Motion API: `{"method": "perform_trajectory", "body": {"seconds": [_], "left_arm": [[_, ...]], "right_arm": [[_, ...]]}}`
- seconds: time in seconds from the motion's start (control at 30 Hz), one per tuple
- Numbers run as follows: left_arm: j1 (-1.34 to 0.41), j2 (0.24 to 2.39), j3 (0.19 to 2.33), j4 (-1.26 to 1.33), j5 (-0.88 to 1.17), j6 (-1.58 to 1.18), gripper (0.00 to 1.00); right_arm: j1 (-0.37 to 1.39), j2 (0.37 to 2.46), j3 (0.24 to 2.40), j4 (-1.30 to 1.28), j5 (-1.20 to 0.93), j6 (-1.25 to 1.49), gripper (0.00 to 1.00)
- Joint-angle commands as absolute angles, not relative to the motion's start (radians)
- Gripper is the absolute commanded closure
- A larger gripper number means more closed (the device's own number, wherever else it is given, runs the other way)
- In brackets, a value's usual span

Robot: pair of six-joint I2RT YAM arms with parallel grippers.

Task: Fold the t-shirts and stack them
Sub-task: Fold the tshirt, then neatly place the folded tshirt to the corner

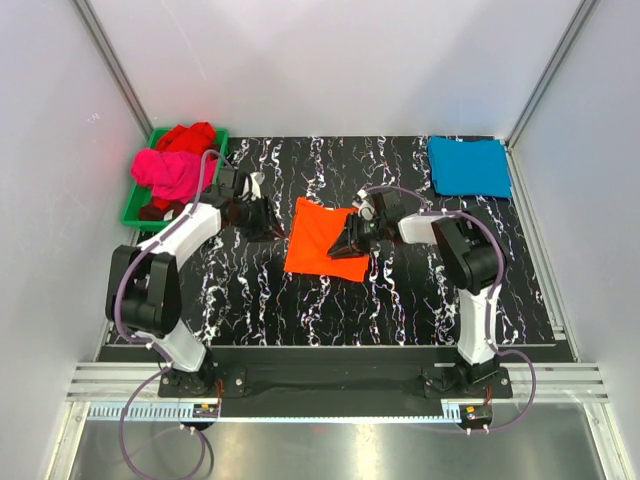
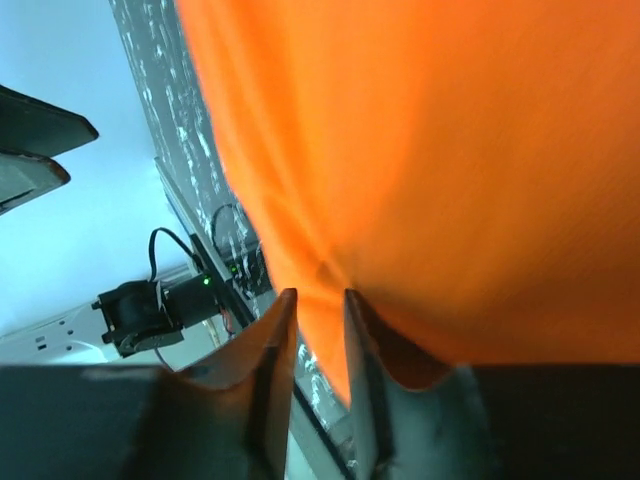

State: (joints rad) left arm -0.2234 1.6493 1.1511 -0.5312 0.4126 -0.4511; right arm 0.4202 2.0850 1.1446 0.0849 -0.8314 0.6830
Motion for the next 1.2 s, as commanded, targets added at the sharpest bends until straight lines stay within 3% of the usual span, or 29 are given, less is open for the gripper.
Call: {"method": "perform_trajectory", "body": {"seconds": [0.0,0.03,0.07,0.17,0.2,0.27,0.4,0.73,1.17], "left_arm": [[-0.225,1.566,1.141,-0.525,0.474,-0.463,0.56],[-0.225,1.540,1.128,-0.520,0.488,-0.471,0.56],[-0.225,1.526,1.121,-0.514,0.500,-0.472,0.56],[-0.225,1.470,1.086,-0.503,0.544,-0.482,0.55],[-0.225,1.454,1.071,-0.499,0.555,-0.486,0.55],[-0.225,1.404,1.024,-0.470,0.606,-0.512,0.54],[-0.225,1.317,0.939,-0.416,0.710,-0.557,0.53],[-0.225,1.128,0.876,-0.495,0.695,-0.508,0.50],[-0.224,1.170,0.905,-0.552,0.663,-0.454,0.50]], "right_arm": [[0.426,1.932,1.216,-0.050,-0.795,0.623,0.66],[0.425,1.881,1.226,-0.081,-0.757,0.598,0.62],[0.425,1.858,1.236,-0.159,-0.726,0.585,0.49],[0.408,1.807,1.273,-0.273,-0.612,0.555,0.38],[0.402,1.798,1.275,-0.285,-0.597,0.554,0.24],[0.391,1.784,1.285,-0.340,-0.508,0.548,0.11],[0.377,1.790,1.310,-0.374,-0.402,0.563,0.00],[0.345,1.876,1.312,-0.377,-0.276,0.528,0.00],[0.374,2.006,1.195,-0.192,-0.353,0.518,0.03]]}}
